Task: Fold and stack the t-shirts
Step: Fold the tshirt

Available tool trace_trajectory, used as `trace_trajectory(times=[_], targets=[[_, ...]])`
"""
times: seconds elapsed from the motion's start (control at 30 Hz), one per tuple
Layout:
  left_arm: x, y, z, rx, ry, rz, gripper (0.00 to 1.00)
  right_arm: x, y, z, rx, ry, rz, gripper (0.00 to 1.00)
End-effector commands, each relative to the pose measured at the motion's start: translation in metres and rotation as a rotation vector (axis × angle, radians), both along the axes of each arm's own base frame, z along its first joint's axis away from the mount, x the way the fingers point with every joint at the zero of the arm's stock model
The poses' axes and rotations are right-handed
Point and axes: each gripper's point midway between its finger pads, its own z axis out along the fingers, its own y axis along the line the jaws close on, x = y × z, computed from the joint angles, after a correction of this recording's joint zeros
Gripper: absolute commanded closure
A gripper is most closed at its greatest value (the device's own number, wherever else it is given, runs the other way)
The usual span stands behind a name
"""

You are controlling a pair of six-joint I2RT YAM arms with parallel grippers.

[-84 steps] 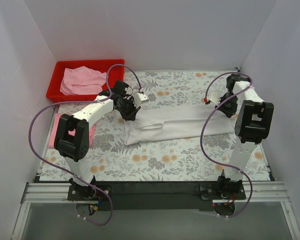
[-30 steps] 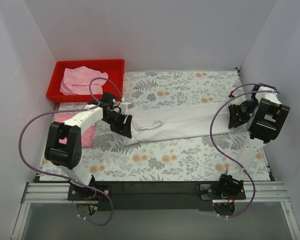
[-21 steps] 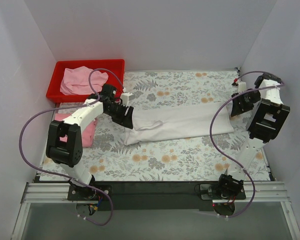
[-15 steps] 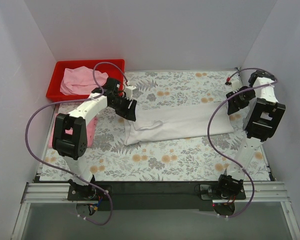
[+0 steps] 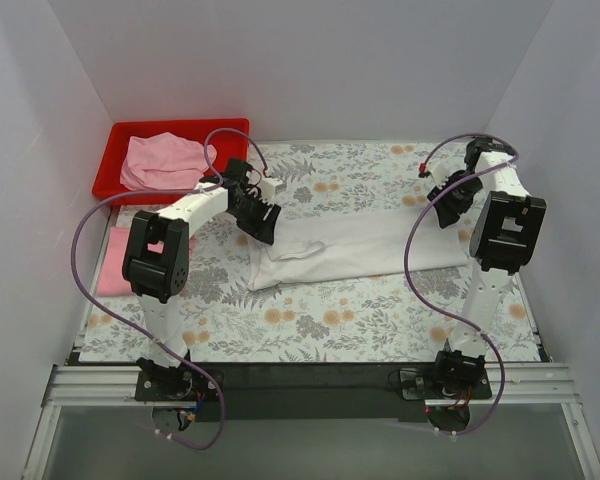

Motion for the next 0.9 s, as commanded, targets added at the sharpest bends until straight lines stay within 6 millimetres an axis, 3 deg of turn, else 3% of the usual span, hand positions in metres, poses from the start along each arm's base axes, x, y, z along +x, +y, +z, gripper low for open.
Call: trace_trajectory(times=[0.0, 0.17, 0.47, 0.73, 0.87], targets=[[0.016, -0.004, 0.013, 0.0, -0.073, -0.024, 0.48, 0.01, 0.0, -0.002, -0.041, -0.022, 0.058, 0.43], [0.018, -0.005, 0.009, 0.003, -0.069, -0.029, 0.48, 0.005, -0.003, -0.012, -0.067, 0.004, 0.078, 0.45], [0.011, -0.01, 0.002, 0.001, -0.038, -0.057, 0.53, -0.004, -0.006, -0.016, -0.086, 0.024, 0.104, 0.58], [0.005, -0.013, 0.01, -0.016, -0.032, -0.07, 0.84, -0.003, -0.009, -0.009, -0.106, 0.009, 0.117, 0.78], [0.001, -0.014, 0.024, -0.033, -0.047, -0.074, 0.99, -0.006, -0.01, -0.001, -0.118, -0.004, 0.124, 0.99]])
